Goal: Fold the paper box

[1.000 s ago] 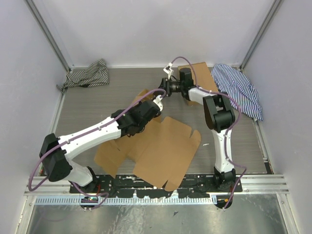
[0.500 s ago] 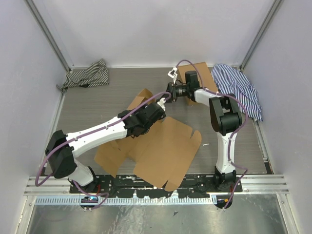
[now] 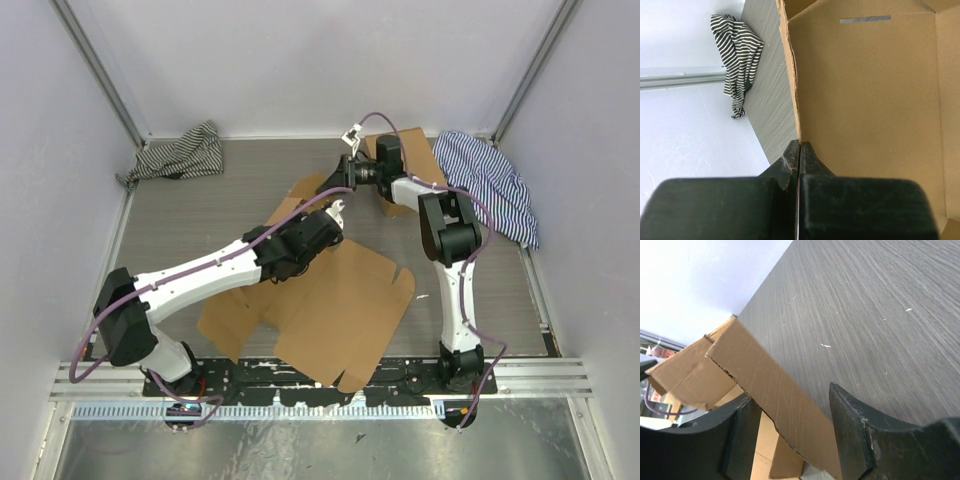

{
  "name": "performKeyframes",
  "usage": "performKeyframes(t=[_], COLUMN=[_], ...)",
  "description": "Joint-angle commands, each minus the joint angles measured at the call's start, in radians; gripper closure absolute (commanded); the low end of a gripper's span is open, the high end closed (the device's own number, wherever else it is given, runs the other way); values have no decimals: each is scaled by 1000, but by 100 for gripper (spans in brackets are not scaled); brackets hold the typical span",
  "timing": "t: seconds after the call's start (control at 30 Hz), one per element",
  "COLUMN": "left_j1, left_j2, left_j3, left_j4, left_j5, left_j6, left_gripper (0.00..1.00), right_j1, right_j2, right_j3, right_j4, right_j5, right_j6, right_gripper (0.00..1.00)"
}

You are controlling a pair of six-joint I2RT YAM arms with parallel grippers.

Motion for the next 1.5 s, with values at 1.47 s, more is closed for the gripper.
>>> performKeyframes(t=[1.47], left_j1=[-69], left_j2=[48], left_j3=[37], left_j4=[-22], left_j5=[10], left_j6=[-37], left_gripper=[100], right_j1=[50], right_j2=[154], right_j3=[271], right_j4=[-207], right_j5=[-5], right_j6=[-33], right_gripper=[43])
